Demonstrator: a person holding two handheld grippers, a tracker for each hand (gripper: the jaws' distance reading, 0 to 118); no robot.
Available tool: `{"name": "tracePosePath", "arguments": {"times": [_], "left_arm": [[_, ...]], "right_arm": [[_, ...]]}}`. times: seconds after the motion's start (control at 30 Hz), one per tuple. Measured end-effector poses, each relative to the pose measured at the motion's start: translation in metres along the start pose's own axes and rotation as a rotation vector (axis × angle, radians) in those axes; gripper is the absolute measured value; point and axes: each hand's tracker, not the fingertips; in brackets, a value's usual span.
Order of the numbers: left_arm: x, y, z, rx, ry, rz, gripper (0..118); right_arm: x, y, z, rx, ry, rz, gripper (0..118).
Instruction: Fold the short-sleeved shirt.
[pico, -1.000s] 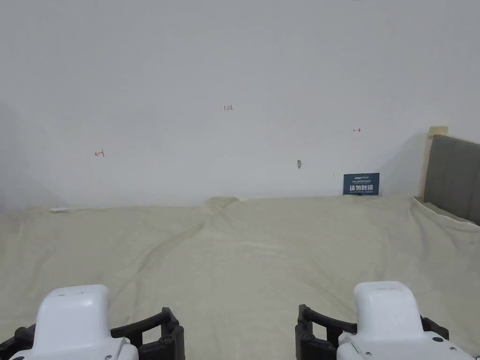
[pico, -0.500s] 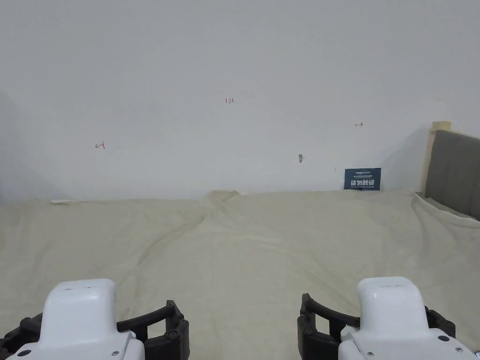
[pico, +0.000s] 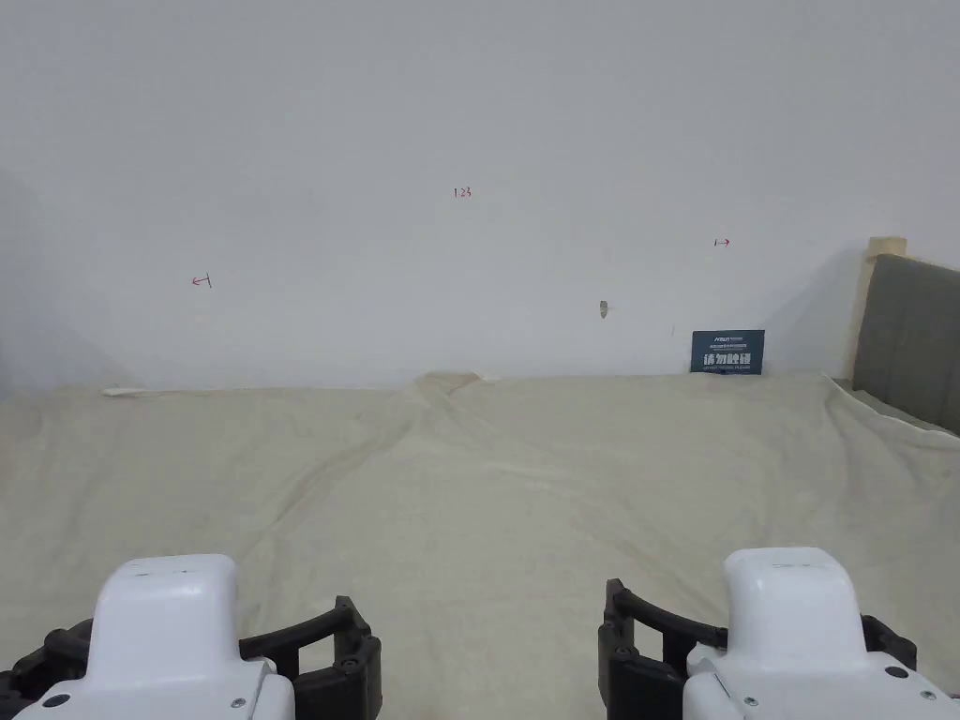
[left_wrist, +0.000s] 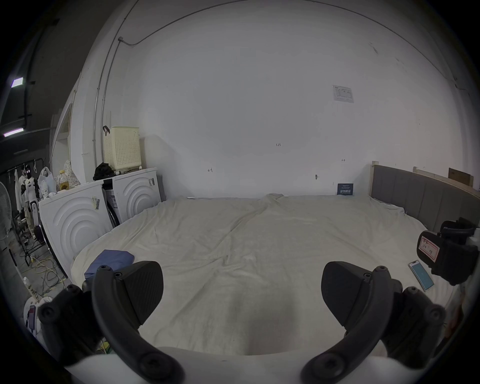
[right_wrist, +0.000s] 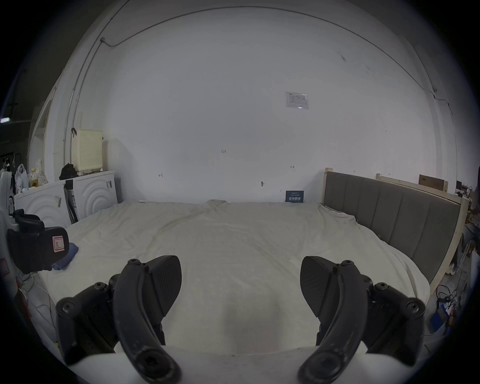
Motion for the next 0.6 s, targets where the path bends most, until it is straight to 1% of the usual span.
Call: {"name": "tracePosePath", "arguments": {"times": [0.17, 0.6], "left_arm": [[0.0001, -0.0014, -0.0011, -0.007, 0.004, -0.002, 118], [-0.0004, -0.0038, -0.0028, -0.009, 0.007, 0.003, 118]], "right_arm": [[-0.0013, -0.0010, -0.0003, -0.005, 0.008, 0.002, 96], [0.0010, -0.0026, -0.0011, -0.006, -0.011, 0.005, 96]]}}
